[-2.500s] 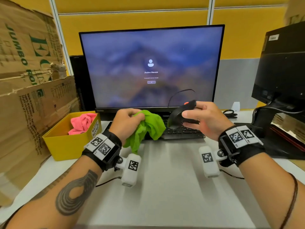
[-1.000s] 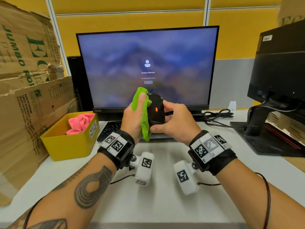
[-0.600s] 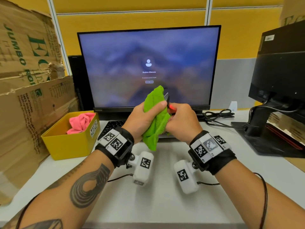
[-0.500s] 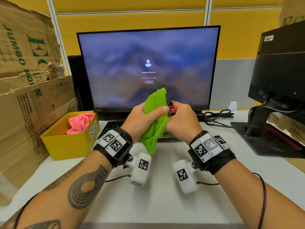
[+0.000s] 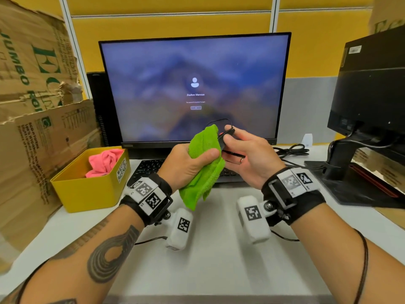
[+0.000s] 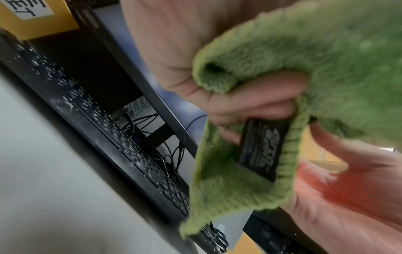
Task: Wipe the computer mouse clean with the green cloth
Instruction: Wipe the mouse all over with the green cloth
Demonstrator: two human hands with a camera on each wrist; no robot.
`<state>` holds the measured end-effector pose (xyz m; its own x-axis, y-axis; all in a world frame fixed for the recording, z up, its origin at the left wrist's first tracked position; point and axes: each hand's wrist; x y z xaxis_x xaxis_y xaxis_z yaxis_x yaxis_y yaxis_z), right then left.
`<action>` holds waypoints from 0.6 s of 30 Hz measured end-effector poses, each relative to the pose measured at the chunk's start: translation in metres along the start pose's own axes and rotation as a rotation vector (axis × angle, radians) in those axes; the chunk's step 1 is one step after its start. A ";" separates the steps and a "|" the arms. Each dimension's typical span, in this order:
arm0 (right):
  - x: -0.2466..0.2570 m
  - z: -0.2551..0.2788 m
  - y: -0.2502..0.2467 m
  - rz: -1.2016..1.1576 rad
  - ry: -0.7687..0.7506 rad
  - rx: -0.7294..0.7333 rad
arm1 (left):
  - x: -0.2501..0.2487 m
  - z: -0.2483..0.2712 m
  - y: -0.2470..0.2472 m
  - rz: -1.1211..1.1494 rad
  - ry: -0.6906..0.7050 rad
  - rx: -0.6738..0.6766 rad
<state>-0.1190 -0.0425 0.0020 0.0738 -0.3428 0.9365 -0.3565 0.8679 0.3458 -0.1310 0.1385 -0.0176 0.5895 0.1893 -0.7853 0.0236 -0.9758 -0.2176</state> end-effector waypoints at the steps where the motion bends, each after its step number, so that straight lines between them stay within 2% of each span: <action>1: 0.000 -0.002 -0.001 -0.034 0.005 -0.017 | -0.001 0.001 -0.001 0.024 -0.004 0.032; 5: 0.000 -0.006 -0.012 -0.170 0.082 0.027 | -0.002 0.001 -0.013 0.051 -0.015 0.121; 8: -0.005 -0.007 -0.016 -0.236 0.144 0.118 | 0.003 0.000 -0.018 -0.017 0.027 0.120; 10: -0.007 -0.008 -0.018 -0.226 0.163 0.139 | 0.006 0.000 -0.020 -0.030 0.030 0.077; 18: -0.008 -0.006 -0.028 -0.172 0.221 0.032 | 0.016 -0.009 -0.029 -0.076 -0.043 -0.207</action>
<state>-0.1042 -0.0620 -0.0143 0.3355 -0.3945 0.8555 -0.3504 0.7907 0.5020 -0.1151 0.1693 -0.0188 0.5448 0.2634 -0.7961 0.2348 -0.9593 -0.1567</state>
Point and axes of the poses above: each hand's wrist, its own z-axis away from the middle knuckle, its own y-axis out of the palm, x = y × z, and after that the axes turned 10 degrees about y, right-handed
